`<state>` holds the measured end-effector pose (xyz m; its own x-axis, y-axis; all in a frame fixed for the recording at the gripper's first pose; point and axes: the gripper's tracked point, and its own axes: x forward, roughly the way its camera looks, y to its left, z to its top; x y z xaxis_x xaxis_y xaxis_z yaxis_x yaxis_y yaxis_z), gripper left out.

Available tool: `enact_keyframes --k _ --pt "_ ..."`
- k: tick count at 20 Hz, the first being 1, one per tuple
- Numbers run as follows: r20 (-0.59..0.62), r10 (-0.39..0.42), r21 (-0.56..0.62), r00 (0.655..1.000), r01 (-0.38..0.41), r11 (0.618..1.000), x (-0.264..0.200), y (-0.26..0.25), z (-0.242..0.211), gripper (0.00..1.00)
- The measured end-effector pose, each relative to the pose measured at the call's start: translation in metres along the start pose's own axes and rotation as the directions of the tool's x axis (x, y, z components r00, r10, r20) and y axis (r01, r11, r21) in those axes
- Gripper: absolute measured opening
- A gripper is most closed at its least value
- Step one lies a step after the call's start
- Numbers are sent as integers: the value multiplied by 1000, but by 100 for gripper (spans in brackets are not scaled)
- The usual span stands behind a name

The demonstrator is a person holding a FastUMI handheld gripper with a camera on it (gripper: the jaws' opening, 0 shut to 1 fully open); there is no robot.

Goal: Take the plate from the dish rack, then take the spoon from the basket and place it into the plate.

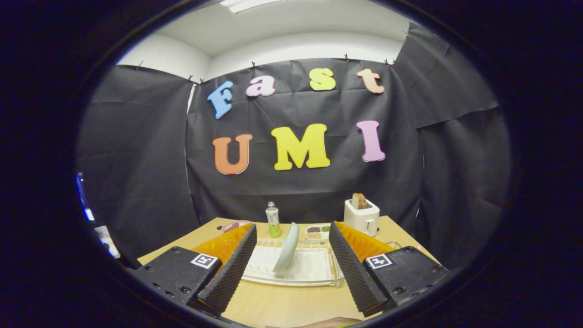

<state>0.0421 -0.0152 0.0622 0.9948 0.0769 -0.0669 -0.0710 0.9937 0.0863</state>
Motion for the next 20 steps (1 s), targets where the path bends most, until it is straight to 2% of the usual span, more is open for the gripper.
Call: enact_keyframes --k 4,9,10,13,16,19,20 --pt "-139 -8 -13 990 6 1000 46 4 0 100" --pt "-357 78 56 931 -62 996 108 22 -10 100" --pt "-400 92 59 912 -74 996 121 24 -15 100" --pt "-545 41 33 837 -28 999 158 16 -25 100" --pt "-641 35 22 767 -27 999 189 18 -34 98" --pt "-729 -21 -48 684 -21 999 211 17 -42 94" --pt "-767 -45 -74 640 -19 997 217 17 -50 93"
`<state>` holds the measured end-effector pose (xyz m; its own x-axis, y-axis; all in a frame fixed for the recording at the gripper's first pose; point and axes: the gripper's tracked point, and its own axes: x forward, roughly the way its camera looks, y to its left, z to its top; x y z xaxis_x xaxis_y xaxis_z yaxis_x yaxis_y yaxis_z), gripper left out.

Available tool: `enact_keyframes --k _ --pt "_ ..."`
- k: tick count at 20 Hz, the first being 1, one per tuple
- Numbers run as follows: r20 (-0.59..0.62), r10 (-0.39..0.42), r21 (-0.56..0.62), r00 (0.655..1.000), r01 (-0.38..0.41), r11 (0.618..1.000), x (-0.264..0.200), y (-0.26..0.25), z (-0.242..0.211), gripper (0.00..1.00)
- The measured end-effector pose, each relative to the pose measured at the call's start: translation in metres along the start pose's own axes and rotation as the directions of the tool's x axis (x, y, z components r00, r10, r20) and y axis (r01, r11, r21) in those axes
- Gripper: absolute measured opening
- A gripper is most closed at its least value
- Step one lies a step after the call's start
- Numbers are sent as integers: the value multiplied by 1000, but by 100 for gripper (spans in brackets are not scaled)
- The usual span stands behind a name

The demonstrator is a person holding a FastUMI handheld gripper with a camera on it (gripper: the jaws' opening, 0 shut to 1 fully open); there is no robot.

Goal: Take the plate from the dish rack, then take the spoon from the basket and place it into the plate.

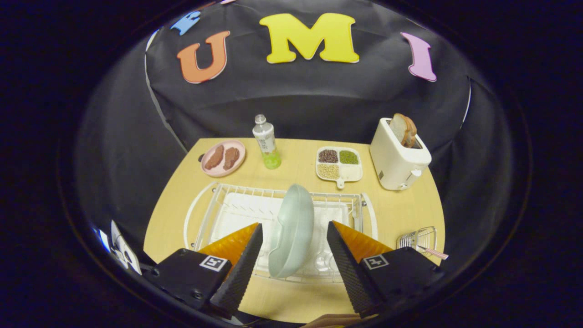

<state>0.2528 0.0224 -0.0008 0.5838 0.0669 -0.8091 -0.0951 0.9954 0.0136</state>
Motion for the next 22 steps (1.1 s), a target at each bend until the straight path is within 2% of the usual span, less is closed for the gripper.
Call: enact_keyframes --k 2,4,8,10,11,14,17,19,22 --pt "-112 -44 -6 993 43 999 13 -1 -1 89" --pt "-175 -78 4 981 80 997 27 -4 5 89" --pt "-331 -148 -5 932 155 988 37 -11 -3 84" --pt "-357 -165 -13 920 171 985 40 -7 -2 66" --pt "-361 -165 -18 918 171 985 42 -5 -2 61" --pt "-362 -180 -22 914 185 983 41 -5 -2 29" --pt "-354 -237 -2 905 253 968 33 -18 -1 22" --pt "-328 -258 -9 909 270 963 28 -17 2 17" --pt "-317 -306 -34 898 312 950 24 -18 0 15"
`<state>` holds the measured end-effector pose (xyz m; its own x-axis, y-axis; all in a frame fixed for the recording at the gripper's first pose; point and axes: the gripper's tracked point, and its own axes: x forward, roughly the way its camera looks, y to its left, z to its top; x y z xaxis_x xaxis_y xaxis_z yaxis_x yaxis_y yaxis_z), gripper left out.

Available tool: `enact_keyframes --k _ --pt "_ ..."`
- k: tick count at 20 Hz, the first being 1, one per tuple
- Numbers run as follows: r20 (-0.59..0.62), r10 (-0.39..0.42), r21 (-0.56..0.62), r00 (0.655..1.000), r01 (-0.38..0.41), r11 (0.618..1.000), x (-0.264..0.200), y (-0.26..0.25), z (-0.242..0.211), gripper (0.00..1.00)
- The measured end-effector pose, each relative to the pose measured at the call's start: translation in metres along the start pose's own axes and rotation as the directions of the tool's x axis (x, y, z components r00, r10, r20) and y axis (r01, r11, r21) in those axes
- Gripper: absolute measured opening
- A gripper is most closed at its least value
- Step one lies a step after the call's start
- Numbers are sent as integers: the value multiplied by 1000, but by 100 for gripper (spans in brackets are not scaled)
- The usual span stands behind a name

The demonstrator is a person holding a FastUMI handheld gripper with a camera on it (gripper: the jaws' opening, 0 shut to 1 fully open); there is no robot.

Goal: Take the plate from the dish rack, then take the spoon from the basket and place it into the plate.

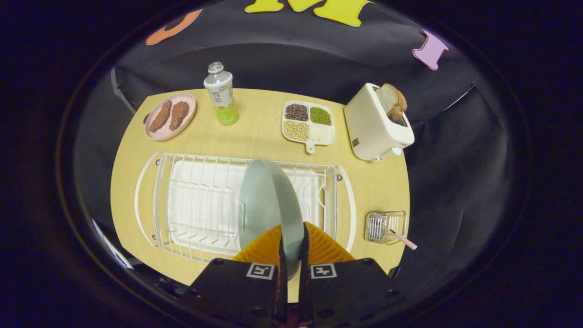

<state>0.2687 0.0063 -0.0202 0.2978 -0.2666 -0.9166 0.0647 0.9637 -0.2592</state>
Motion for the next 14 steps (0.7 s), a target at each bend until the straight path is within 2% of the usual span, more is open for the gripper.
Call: enact_keyframes --k 7,14 --pt "107 -170 4 980 170 985 -6 7 2 13" --pt "168 -271 43 948 268 962 -12 24 -2 13"
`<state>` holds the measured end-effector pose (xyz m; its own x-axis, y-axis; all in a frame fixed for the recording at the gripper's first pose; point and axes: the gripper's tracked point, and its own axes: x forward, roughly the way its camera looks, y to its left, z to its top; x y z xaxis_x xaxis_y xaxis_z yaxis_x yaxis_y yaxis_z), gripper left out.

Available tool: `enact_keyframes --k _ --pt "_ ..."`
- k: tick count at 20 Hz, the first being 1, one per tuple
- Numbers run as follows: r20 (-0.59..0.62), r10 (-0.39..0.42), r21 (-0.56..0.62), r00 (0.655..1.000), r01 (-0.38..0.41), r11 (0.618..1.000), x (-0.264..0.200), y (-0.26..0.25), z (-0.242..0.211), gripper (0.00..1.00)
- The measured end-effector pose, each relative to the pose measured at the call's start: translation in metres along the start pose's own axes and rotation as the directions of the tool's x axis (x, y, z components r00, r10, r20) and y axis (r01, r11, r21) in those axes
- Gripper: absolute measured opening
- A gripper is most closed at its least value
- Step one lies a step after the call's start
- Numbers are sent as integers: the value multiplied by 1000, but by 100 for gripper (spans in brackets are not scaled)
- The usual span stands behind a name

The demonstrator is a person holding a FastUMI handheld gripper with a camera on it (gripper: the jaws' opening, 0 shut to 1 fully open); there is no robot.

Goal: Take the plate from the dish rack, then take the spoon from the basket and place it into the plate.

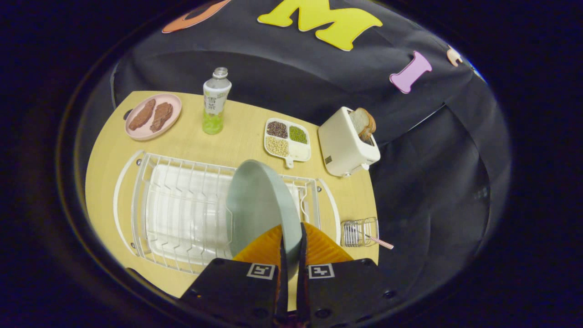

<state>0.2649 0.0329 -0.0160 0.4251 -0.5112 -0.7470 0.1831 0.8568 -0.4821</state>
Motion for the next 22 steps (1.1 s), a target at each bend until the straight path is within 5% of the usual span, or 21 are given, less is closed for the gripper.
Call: enact_keyframes --k 11,17,22 --pt "66 -149 72 987 145 987 -27 -17 -18 13" --pt "121 16 87 993 -27 996 -57 -36 -61 13" --pt "228 200 112 953 -229 967 -70 -51 -136 13"
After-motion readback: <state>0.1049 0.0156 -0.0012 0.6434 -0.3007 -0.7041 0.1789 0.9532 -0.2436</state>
